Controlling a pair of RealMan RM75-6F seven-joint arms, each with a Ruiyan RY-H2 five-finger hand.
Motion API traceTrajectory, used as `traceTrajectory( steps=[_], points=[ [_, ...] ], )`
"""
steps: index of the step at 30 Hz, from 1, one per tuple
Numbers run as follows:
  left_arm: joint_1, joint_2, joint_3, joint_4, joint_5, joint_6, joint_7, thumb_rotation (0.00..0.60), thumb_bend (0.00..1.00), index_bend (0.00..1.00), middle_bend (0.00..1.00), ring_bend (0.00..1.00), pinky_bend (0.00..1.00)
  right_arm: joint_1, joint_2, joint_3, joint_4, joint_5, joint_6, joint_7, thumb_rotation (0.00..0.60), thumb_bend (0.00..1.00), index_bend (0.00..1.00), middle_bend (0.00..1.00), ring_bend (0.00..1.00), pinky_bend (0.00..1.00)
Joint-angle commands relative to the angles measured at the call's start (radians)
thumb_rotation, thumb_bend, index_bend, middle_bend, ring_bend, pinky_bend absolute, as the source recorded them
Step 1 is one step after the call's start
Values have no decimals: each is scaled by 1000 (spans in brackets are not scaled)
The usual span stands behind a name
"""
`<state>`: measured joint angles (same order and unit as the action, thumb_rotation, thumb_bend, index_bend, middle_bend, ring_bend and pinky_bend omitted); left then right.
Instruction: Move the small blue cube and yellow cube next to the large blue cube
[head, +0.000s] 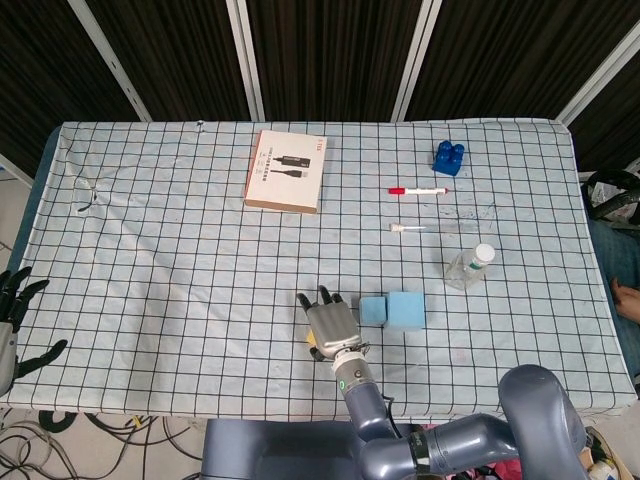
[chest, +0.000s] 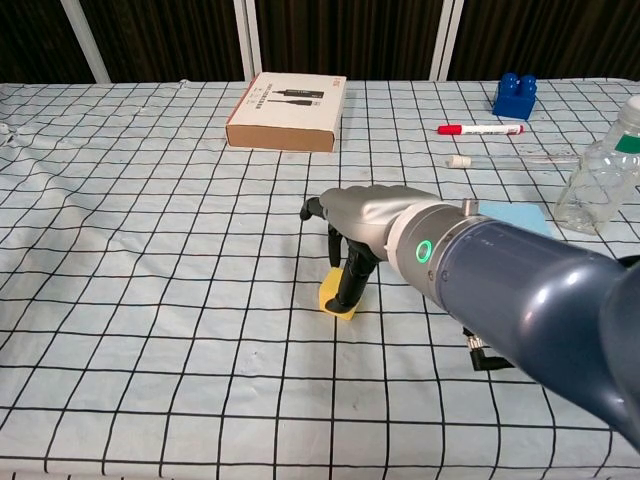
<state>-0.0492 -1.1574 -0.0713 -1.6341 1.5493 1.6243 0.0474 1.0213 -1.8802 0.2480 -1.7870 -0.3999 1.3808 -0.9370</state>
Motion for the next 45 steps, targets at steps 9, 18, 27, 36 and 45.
traceTrajectory(
  steps=[9, 18, 27, 36, 45],
  points=[
    [3, 2, -3, 1, -4, 4, -5, 600, 113, 203, 71, 0, 0, -17, -41, -26, 78, -72, 6, -6, 600, 185, 83, 347, 0, 146],
    [6, 2, -4, 1, -3, 8, -5, 600, 113, 203, 71, 0, 0, -43, -30, -39, 78, -96, -10, -21, 600, 185, 82, 355, 0, 146],
    [6, 1, -6, 2, -5, 7, -2, 600, 113, 203, 71, 0, 0, -73, -11, -43, 67, -130, -31, -1, 600, 191, 87, 405, 0, 146],
    [7, 0, -7, 3, -7, 6, 0, 600, 113, 205, 71, 0, 0, -85, -16, -47, 72, -145, -58, 3, 600, 198, 97, 429, 0, 146],
    [7, -1, -8, 5, -8, 7, 3, 600, 113, 207, 70, 0, 0, -95, -30, -46, 97, -169, -63, 16, 600, 198, 115, 447, 8, 146]
  ],
)
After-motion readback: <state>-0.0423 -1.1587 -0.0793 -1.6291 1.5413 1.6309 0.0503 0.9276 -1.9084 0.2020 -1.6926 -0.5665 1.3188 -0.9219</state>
